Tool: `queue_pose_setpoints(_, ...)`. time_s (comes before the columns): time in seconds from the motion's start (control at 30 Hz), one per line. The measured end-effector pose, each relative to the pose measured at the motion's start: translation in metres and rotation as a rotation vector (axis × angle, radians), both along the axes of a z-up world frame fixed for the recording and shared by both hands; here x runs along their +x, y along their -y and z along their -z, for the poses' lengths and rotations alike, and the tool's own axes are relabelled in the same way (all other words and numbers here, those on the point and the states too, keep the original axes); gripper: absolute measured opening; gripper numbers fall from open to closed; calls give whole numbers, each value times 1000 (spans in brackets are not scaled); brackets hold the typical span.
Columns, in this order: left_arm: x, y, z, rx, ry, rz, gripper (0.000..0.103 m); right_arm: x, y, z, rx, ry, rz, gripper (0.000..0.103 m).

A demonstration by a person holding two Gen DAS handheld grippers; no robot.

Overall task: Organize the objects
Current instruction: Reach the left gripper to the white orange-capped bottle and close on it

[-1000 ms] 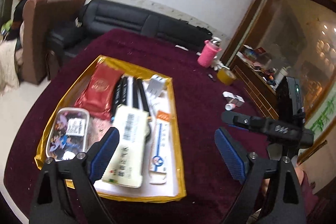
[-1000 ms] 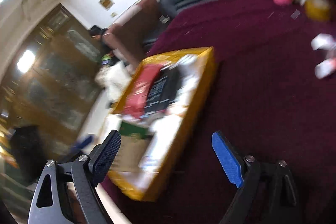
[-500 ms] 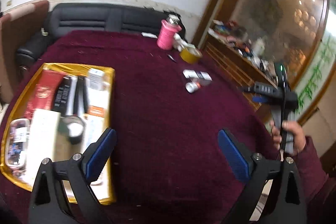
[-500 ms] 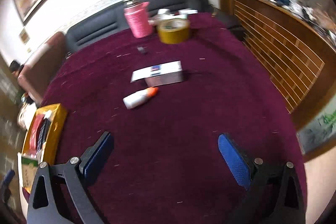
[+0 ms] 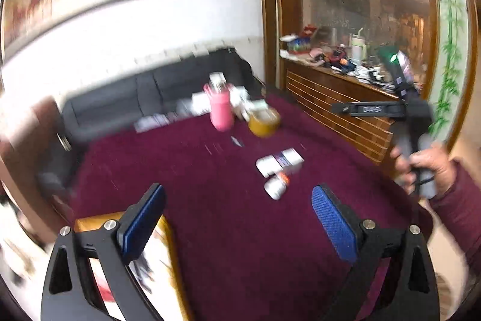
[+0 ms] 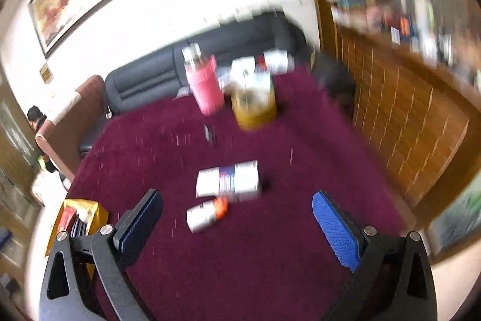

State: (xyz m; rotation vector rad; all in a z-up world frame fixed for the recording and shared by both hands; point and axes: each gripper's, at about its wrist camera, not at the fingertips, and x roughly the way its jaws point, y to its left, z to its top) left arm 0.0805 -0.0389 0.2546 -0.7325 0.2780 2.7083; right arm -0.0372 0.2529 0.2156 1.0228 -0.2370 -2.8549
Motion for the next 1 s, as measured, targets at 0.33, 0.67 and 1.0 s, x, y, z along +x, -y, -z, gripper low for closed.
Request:
queue_pose_setpoints(0.33,-114,-59,-34,-96,50,3,103,-48,-4,-138,306,-287,127,103)
queue_pose_setpoints(0.67,-169,-124,176,-104,349,117,103,-105,-47,117,-158,121,98,103)
queue_pose_setpoints(1.0,-204,-159,229,-259,325,170,103,-100,-90,166,-347,144,141,103)
